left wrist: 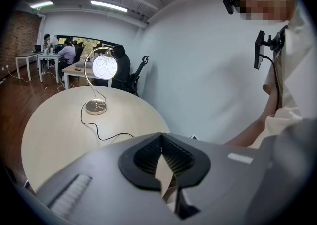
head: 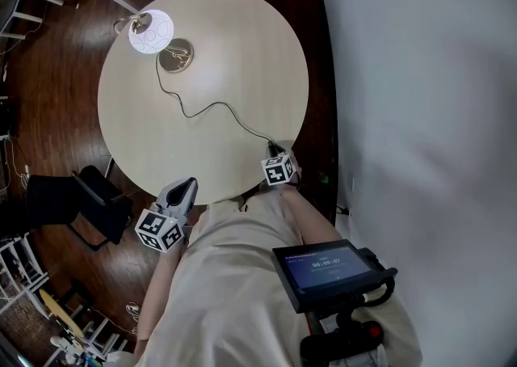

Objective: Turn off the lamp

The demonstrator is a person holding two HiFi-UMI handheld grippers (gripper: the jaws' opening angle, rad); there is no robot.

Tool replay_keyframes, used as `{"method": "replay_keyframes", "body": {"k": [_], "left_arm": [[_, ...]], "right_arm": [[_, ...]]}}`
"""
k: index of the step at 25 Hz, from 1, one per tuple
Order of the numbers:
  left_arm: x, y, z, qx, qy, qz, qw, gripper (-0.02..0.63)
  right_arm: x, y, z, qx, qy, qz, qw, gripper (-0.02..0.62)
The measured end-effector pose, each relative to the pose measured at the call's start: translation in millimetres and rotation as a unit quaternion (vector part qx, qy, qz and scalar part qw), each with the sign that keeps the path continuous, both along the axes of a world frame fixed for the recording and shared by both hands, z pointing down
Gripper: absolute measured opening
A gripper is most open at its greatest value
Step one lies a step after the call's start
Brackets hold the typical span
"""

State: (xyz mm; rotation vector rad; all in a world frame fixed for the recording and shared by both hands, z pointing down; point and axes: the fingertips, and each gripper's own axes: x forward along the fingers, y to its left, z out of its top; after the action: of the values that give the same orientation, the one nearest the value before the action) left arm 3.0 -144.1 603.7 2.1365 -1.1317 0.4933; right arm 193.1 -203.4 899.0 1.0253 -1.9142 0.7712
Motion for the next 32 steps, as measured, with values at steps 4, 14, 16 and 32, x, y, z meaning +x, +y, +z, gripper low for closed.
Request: {"method": "replay_keyframes", "body": {"k": [4, 14, 16, 32], "left_arm": [[-2, 4, 0, 0.001, 0.001, -0.002, 1.0, 0.0], [-6, 17, -1, 0.002, 0.0, -0.007, 1.0, 0.0], [-7, 19, -1, 0.001, 0.001, -0.008, 1.0, 0.0], [-10, 43, 2, 0.008, 0.009, -0.008, 0.9999, 0.0]], "right_arm": [[0, 0, 1, 0.002, 0.004, -0.004, 1.0, 0.086], [-1, -5, -2, 0.01, 0.011, -0.01, 1.0, 0.076], [-2, -6, -2, 0.014, 0.013, -0.016, 1.0, 0.064], [1, -3, -26, 0.067, -0.01, 0.007, 0.998, 0.144]]}}
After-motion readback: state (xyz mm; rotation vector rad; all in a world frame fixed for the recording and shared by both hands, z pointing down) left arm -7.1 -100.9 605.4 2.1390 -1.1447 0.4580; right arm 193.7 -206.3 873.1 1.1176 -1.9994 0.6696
